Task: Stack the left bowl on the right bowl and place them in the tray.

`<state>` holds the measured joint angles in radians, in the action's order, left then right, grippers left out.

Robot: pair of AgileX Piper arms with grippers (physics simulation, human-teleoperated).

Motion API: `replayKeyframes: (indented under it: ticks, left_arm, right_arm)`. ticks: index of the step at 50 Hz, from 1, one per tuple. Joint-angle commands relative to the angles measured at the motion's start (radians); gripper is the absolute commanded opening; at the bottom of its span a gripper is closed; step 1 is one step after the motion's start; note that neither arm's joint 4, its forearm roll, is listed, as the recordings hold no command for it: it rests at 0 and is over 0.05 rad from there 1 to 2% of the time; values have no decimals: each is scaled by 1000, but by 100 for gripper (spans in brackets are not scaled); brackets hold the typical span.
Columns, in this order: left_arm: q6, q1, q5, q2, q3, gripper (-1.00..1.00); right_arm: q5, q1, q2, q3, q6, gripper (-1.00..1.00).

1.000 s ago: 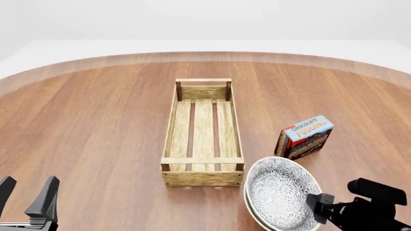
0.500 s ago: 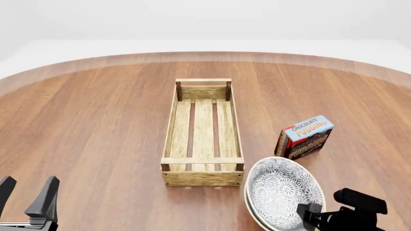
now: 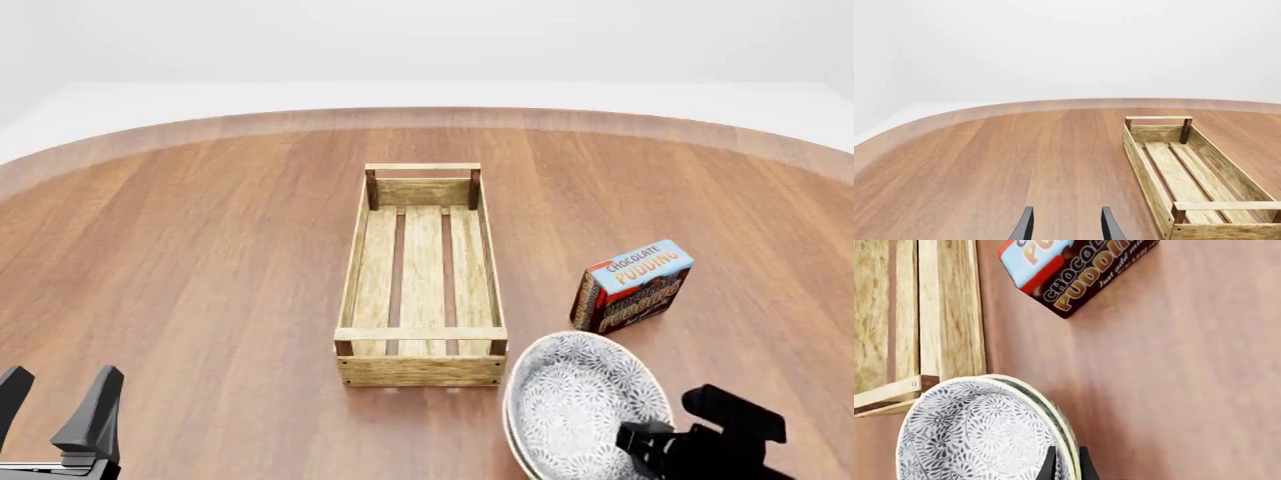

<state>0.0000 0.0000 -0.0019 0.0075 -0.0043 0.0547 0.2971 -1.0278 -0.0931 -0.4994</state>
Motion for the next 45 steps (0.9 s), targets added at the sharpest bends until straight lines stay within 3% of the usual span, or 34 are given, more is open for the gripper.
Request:
replayKeyframes:
  ticks: [1, 2, 4, 5, 8, 17, 22, 28, 45]
  left_arm:
    - [0, 0, 0, 0, 0, 100]
    - [0, 0, 0, 0, 0, 100]
    - [0, 0, 0, 0, 0, 100]
    - [0, 0, 0, 0, 0, 100]
    - [0, 0, 0, 0, 0, 100]
    - [0, 0, 0, 0, 0, 100]
    - [0, 0, 0, 0, 0, 100]
    - [0, 0, 0, 0, 0, 100]
    - [0, 0, 0, 0, 0, 100]
  right_arm:
    - [-184, 10, 137, -58, 25, -100]
    - [-251, 6, 197, -91, 28, -100]
    - [-278, 11, 223, -103, 20, -100]
    - [-340, -5, 263, -146, 47, -100]
    - [-409, 5, 308, -199, 62, -100]
    - [-526, 8, 365, -332, 108, -100]
    - [-572, 10, 364, -432, 161, -100]
    - [-572, 20, 300, -542, 232, -100]
    - [-439, 119, 2, -800, 280, -100]
